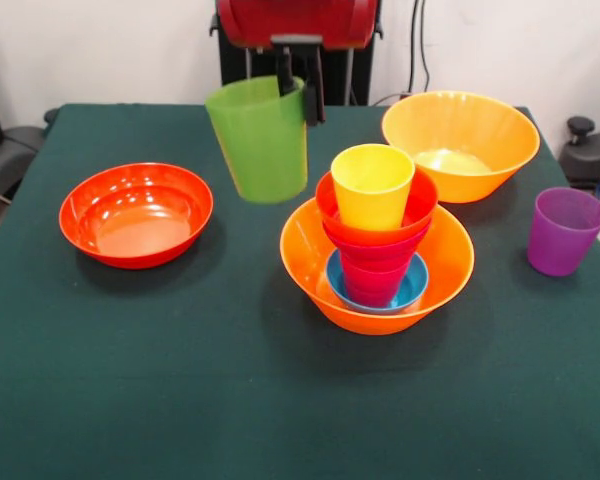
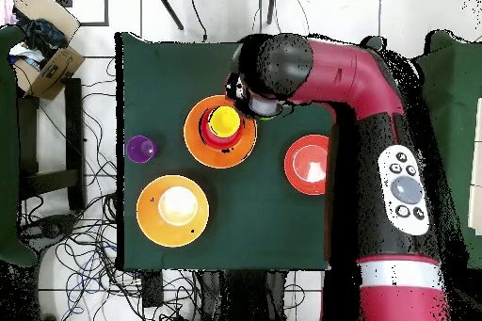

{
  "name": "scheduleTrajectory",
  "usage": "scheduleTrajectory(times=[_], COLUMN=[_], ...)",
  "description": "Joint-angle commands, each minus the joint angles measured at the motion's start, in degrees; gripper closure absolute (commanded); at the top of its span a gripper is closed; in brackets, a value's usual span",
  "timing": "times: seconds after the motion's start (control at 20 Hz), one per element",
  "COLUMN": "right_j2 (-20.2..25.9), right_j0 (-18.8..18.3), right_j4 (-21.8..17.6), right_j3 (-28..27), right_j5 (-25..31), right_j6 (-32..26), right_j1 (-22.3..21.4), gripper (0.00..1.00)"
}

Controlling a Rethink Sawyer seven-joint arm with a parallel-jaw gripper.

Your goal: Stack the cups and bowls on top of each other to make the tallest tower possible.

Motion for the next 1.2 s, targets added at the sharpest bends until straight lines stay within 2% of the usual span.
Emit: scheduleTrajectory(times=[0.05,0.3,0.5,0.65,0.8,1.05,1.2], right_j2=[-2.8,-4.3,-5.1,-6.0,-6.2,-5.8,-6.1], right_j0=[2.1,3.1,4.0,4.9,5.0,4.7,5.0], right_j4=[-1.5,-0.5,0.8,2.2,3.6,4.4,5.6], right_j3=[-6.2,-4.1,-4.2,-2.3,-2.8,-3.4,-1.4], right_j5=[5.3,6.5,9.8,12.2,15.0,14.2,12.5], right_j6=[10.1,10.7,11.8,13.0,14.1,14.0,14.1], right_j1=[4.6,2.9,2.2,-0.3,0.2,3.1,2.3], gripper=[1.0,1.0,1.0,1.0,1.0,1.0,1.0])
